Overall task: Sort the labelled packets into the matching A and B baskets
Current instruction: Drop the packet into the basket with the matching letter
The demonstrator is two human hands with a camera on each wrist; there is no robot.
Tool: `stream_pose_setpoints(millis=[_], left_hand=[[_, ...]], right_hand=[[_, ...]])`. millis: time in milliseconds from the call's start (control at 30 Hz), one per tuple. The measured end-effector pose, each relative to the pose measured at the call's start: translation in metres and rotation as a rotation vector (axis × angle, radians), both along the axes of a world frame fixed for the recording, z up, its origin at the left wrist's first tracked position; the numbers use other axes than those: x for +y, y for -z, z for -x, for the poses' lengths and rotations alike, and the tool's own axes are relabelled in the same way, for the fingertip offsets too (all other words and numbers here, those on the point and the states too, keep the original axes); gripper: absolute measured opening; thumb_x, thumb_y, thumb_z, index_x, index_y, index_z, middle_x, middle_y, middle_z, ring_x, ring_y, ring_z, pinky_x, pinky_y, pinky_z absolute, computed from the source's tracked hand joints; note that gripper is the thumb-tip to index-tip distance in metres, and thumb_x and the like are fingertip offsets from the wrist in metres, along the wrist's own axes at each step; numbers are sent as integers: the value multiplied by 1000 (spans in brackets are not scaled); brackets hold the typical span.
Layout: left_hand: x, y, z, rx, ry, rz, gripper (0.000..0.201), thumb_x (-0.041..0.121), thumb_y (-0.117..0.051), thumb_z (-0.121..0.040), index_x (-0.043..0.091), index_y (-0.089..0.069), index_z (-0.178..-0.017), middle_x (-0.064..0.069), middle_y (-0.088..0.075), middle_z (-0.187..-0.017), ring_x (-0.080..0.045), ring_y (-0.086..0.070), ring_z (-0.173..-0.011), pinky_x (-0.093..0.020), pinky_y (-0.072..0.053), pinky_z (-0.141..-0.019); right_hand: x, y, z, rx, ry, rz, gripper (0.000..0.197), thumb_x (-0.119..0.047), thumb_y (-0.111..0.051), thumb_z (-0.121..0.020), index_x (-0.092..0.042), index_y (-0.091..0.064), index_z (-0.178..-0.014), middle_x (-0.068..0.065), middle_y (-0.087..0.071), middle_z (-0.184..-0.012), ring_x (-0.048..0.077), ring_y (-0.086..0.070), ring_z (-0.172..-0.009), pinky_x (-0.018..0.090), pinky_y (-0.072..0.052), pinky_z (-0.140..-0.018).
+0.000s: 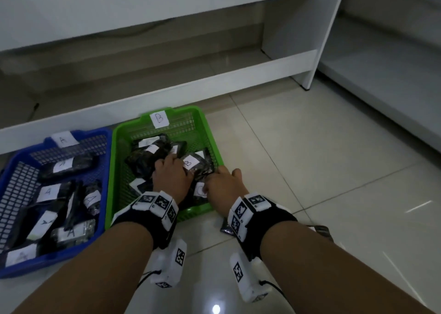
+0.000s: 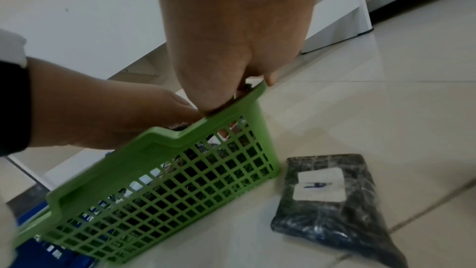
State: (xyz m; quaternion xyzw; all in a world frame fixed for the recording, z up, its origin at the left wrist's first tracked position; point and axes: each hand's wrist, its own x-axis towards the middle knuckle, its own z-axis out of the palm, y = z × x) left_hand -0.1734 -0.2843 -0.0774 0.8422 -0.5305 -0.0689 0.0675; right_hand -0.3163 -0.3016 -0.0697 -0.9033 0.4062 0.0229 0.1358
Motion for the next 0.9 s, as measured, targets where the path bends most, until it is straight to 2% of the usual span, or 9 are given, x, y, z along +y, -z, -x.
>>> stream_pose_setpoints(millis=[167,333,433,533,633,667,733,800,900], left_hand=[[13,-15,19,44,-73,-56,57,44,-52,-90,9,-41,-134,-15,-31,-141,-35,-29,-129,-45,-26,-105],[49,-18,70,191,222,426,43,24,-54,-84,9,-51,-124,-14,-47,-123,-31,-42,-116,-40,-35,-97],[74,-11,109,257,557,461,34,9,-56,-82,14,-56,-116,-5,-51,-116,-18,-43,-110,-28,-34,-94],[98,22,132,253,759,214,48,14,-53,-84,18,-47,-131,-4,-46,-132,-19,-41,-122,-34,-36,-104],[113,58,134,142,570,-92,63,34,-43,-92,21,-19,-149,-7,-15,-156,-26,-13,-144,-41,-18,-117],[115,65,132,106,519,-140,62,37,-41,-92,20,-21,-148,-7,-17,-155,-28,-15,-143,-43,-19,-117],[116,67,131,52,484,-83,47,37,-38,-89,20,-47,-132,-7,-44,-137,-30,-38,-131,-49,-33,-107],[113,64,129,75,432,30,29,30,-39,-90,22,-57,-112,-1,-53,-118,-26,-47,-117,-47,-38,-100],[118,64,124,297,343,78,29,16,-56,-87,18,-51,-116,-3,-42,-120,-24,-36,-116,-31,-33,-98]], right_hand=[[-4,-9,17,-321,41,62,30,-9,-51,-82,-17,-62,-109,2,-61,-116,25,-45,-113,39,-32,-91],[-15,10,94,-603,257,190,35,-22,-53,-80,-9,-60,-112,10,-63,-107,33,-55,-100,43,-45,-87],[-1,28,160,-450,338,166,49,-40,-51,-83,-7,-56,-119,13,-61,-112,35,-54,-104,43,-42,-92],[20,37,214,-251,256,49,62,-47,-54,-87,-8,-44,-134,13,-54,-129,30,-48,-119,37,-37,-100],[37,53,246,-25,179,-60,75,-58,-49,-84,-15,-33,-143,6,-44,-144,22,-41,-131,34,-34,-107],[42,60,250,41,148,-72,77,-62,-41,-83,-16,-31,-144,4,-41,-146,20,-39,-133,34,-34,-108],[46,70,254,122,92,-35,75,-60,-31,-83,-17,-35,-144,4,-43,-145,22,-42,-133,37,-37,-105],[43,67,248,102,59,48,66,-51,-46,-82,-15,-46,-137,4,-55,-133,24,-53,-121,38,-43,-94],[40,60,232,-37,78,64,53,-27,-70,-73,-13,-55,-121,5,-58,-116,27,-55,-105,37,-44,-85]])
